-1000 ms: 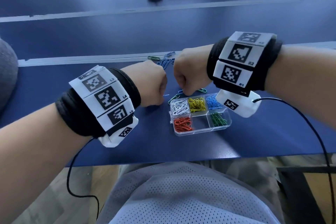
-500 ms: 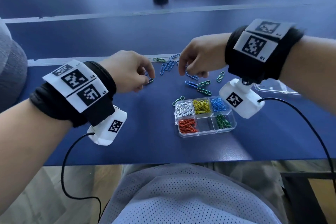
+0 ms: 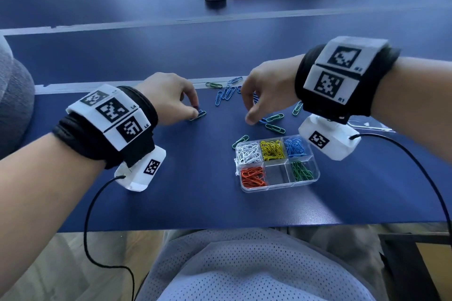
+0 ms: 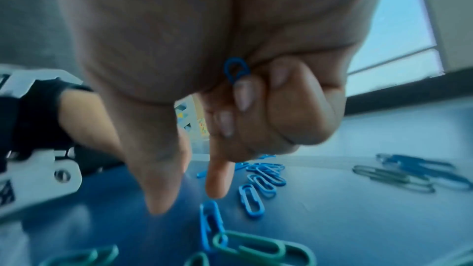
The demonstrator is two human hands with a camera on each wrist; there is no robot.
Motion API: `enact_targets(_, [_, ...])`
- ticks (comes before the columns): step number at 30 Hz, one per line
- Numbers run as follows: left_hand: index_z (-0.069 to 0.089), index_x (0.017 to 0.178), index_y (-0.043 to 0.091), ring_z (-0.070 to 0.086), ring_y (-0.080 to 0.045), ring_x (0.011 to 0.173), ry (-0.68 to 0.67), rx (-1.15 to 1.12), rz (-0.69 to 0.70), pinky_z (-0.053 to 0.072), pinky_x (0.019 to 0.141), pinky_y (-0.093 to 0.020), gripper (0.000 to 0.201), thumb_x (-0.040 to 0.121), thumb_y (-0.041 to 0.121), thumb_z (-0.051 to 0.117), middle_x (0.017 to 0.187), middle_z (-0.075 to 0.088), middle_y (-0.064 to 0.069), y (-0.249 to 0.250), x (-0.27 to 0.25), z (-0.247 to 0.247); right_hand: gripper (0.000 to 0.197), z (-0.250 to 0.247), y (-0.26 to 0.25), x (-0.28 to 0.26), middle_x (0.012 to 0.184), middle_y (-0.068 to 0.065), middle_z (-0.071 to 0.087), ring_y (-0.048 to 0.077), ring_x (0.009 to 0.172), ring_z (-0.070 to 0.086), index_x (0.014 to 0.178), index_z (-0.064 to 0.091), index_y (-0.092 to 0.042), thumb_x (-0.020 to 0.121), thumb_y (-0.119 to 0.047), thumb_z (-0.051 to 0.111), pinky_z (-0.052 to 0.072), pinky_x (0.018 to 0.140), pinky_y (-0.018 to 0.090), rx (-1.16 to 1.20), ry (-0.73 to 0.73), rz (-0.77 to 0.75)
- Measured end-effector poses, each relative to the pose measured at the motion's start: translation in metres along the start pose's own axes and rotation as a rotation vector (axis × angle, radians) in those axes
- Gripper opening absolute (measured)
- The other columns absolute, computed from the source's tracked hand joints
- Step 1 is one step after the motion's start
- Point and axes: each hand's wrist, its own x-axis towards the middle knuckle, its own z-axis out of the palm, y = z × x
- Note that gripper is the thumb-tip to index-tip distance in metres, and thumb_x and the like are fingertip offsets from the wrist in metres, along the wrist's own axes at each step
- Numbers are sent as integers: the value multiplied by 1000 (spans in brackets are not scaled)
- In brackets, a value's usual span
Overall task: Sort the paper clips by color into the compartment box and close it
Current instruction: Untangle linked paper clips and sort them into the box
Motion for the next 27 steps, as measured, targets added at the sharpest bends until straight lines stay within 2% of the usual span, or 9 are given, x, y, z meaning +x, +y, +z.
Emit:
enact_targets(3, [71,90,24,55,-19,86,1,40,21,41,70,-27,12,79,28,67,70,47,10,-1,0,0,18,3,-4,1,82,-2,64,18,79,57,84,71,-20,76,-36,71,40,65,23,-145,21,-34])
enact_targets(7, [69,84,22,53,-18,79,-12,68,33,47,72,-29,9,81,26,62,67,47,9,3,-1,1,7,5,-6,3,79,-1,65,18,74,56,77,67,-21,77,-28,64,41,57,21,-118,-5,-34])
enact_targets(11, [62,77,21,46,-7,62,-50,33,14,37,57,-24,6,81,22,59,62,48,10,4,1,1,19,-4,1,0,63,3,56,23,58,51,65,53,-18,78,-32,53,45,59,27,114,13,37])
enact_targets(15, [60,77,21,47,-1,62,-51,-47,23,36,55,-19,4,81,21,62,66,54,12,3,1,-1,23,-9,12,2,55,6,37,20,48,30,58,40,-13,80,-7,43,26,49,22,469,-15,105])
enact_targets(18, [60,79,21,49,-4,63,-34,-93,38,38,56,-22,6,81,21,65,69,56,10,5,1,-4,22,-8,18,6,59,6,39,17,47,27,66,41,-15,86,-6,37,23,47,19,544,-8,141])
enact_targets(21, [57,90,22,52,-14,73,-18,-130,35,42,71,-26,9,85,16,60,75,58,10,6,4,-2,19,-6,18,5,64,6,48,19,46,33,87,54,-14,92,-16,36,29,43,18,415,24,174])
enact_targets(23, [56,96,26,50,-14,78,-31,-127,27,40,76,-26,13,88,16,56,76,56,13,7,6,-1,26,-4,16,2,81,7,63,22,56,49,100,63,-9,90,-22,43,39,52,22,149,76,161])
enact_targets(25, [59,96,28,51,-14,81,-56,-105,25,41,78,-26,14,89,17,54,75,55,15,8,8,1,31,-3,13,2,100,10,70,27,85,63,100,69,-9,85,-33,57,43,67,26,-3,88,144])
enact_targets(27, [63,97,25,53,-15,83,-65,-97,32,44,81,-26,13,89,18,55,75,56,15,11,9,2,38,-1,11,4,101,10,71,27,97,65,96,72,-8,78,-41,67,44,70,27,-35,69,140])
